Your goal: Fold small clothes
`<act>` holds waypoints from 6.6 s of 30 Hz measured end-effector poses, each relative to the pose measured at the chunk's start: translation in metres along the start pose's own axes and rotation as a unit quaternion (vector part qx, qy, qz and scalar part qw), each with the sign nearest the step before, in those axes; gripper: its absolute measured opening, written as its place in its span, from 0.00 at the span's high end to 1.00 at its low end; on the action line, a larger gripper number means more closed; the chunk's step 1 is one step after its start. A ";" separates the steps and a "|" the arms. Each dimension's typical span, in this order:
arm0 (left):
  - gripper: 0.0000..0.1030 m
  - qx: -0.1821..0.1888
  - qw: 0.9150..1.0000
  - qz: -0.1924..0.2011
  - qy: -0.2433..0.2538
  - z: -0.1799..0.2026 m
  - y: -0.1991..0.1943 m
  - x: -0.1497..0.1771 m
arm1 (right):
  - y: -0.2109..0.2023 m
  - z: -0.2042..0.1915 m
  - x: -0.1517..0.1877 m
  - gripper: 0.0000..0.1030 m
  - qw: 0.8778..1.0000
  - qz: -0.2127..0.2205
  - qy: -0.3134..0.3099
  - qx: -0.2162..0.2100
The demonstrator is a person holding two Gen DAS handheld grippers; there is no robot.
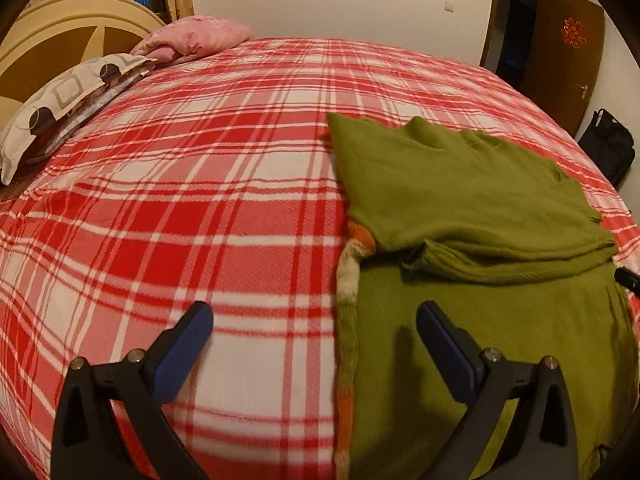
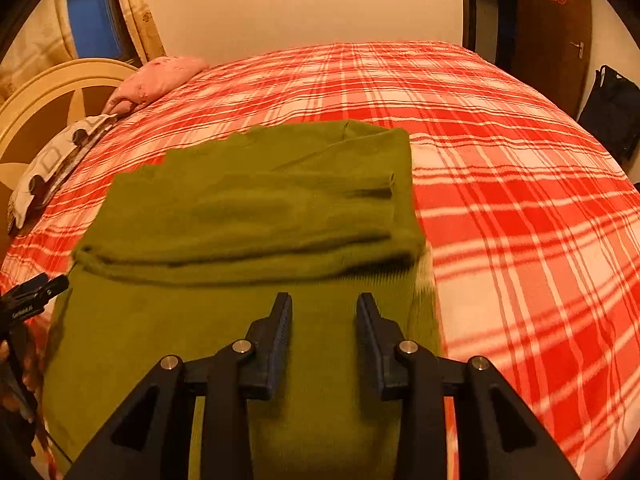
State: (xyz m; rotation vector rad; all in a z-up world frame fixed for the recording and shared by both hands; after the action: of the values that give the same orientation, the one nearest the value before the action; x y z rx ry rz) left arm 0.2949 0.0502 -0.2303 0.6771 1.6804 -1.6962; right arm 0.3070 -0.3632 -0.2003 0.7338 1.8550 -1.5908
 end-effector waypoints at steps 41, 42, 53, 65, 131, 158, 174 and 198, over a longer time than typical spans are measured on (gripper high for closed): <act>0.00 0.057 0.996 -0.014 0.071 0.042 -0.119 0.108 | -0.115 -0.026 0.127 0.55 1.000 -0.006 0.006 0.003; 0.00 0.059 0.996 -0.019 0.070 0.043 -0.121 0.112 | -0.118 -0.025 0.130 0.55 1.000 -0.006 0.007 0.004; 0.00 0.065 0.995 -0.052 0.060 0.039 -0.132 0.139 | -0.142 -0.024 0.156 0.55 1.000 -0.013 0.004 0.011; 0.01 0.083 0.990 -0.094 0.065 0.046 -0.143 0.179 | -0.180 -0.005 0.187 0.55 0.999 -0.021 0.017 0.029; 0.93 0.257 0.962 0.048 -0.077 0.010 -0.187 0.057 | -0.263 0.040 0.124 0.92 0.953 0.137 0.213 -0.165; 0.94 0.228 0.963 0.065 -0.127 0.001 -0.049 -0.080 | -0.127 0.033 -0.063 0.92 0.968 0.127 0.167 -0.140; 0.94 0.185 0.971 0.023 -0.150 -0.008 0.065 -0.111 | 0.016 0.041 -0.102 0.92 0.983 0.058 0.149 -0.092; 0.43 0.095 0.994 0.044 -0.028 0.025 0.066 -0.104 | 0.051 0.012 -0.074 0.38 1.000 0.011 -0.016 0.005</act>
State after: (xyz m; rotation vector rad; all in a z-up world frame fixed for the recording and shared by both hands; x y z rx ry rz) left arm 0.4149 0.0360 -0.1945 0.7718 1.4409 -1.8101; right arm 0.3952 -0.3711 -0.1817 0.7268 1.8109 -1.5898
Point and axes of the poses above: each gripper's, at about its wrist camera, not at the fingertips, and y roughly the way its jaws point, z to its right, x to its underside, the point moved 5 cm from there along y, roughly the way its jaws point, and after that the axes turned 10 degrees about z, right-handed, at the moved point
